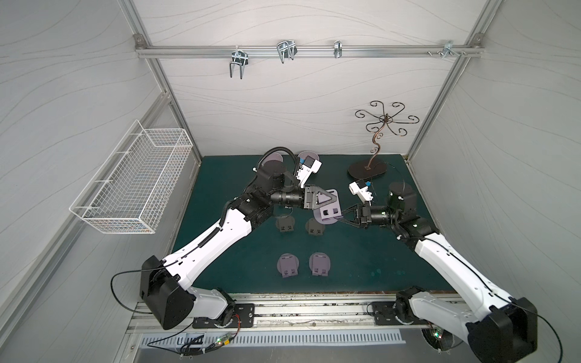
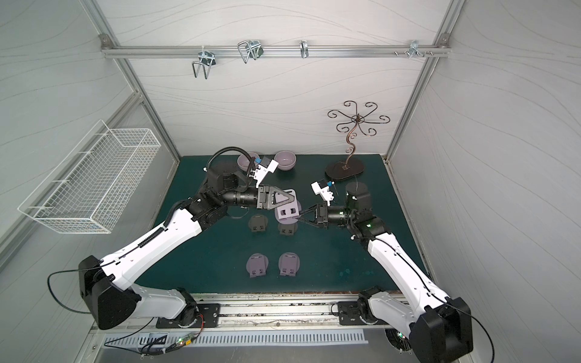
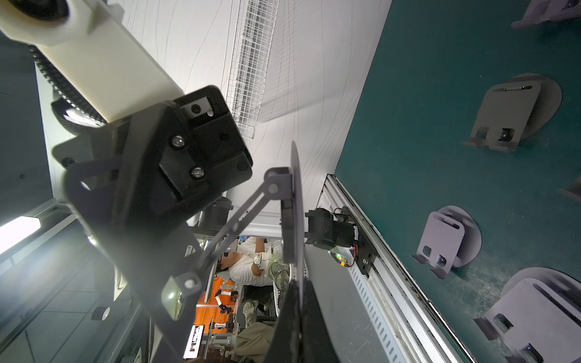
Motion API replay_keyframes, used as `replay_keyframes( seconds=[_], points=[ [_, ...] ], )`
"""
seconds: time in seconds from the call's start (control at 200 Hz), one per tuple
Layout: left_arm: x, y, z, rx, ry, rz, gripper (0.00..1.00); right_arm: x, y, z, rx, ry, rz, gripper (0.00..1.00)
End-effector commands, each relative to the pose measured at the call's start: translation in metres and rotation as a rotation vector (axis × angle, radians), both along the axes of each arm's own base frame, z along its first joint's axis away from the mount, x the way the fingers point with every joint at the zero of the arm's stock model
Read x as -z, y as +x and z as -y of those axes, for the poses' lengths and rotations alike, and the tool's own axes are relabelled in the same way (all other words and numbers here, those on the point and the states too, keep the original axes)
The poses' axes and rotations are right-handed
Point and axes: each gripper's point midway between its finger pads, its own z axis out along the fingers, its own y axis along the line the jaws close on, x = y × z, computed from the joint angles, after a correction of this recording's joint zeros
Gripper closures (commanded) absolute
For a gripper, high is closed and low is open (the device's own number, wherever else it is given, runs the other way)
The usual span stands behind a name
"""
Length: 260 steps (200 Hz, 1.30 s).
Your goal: Open the phone stand
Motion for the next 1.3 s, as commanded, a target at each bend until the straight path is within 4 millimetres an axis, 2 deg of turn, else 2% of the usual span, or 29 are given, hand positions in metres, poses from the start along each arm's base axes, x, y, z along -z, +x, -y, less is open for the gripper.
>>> replay_keyframes(
  seconds=[0.0,0.195,0.43,0.625,0.82,1.166,1.296],
  points=[
    [-0.048,0.028,-0.012,-0.078,-0.051,0.210,1.00,0.007,-0.019,-0.003,-0.047,-0.002,-0.022,1.00],
    [-0.085,0.045,-0.017,-0.077,-0.068,0.370,1.00,0.023,-0.032,-0.009,-0.074,-0.024,-0.062,1.00],
    [-0.108,0.070,-0.022,-0.109,-0.026,0.476,1.00,0.034,-0.036,-0.011,-0.088,-0.039,-0.103,1.00],
    [-0.122,0.089,-0.031,-0.150,-0.069,0.442,1.00,0.045,-0.037,-0.011,-0.096,-0.066,-0.139,1.00],
    [-0.121,0.095,-0.035,-0.183,-0.062,0.455,1.00,0.055,-0.039,-0.011,-0.104,-0.085,-0.175,1.00],
    [-0.117,0.111,-0.045,-0.288,0.008,0.594,1.00,0.045,-0.039,-0.012,-0.103,-0.068,-0.184,1.00],
    [-0.112,0.106,-0.043,-0.284,0.019,0.689,1.00,0.042,-0.039,-0.012,-0.103,-0.060,-0.199,1.00]
  ],
)
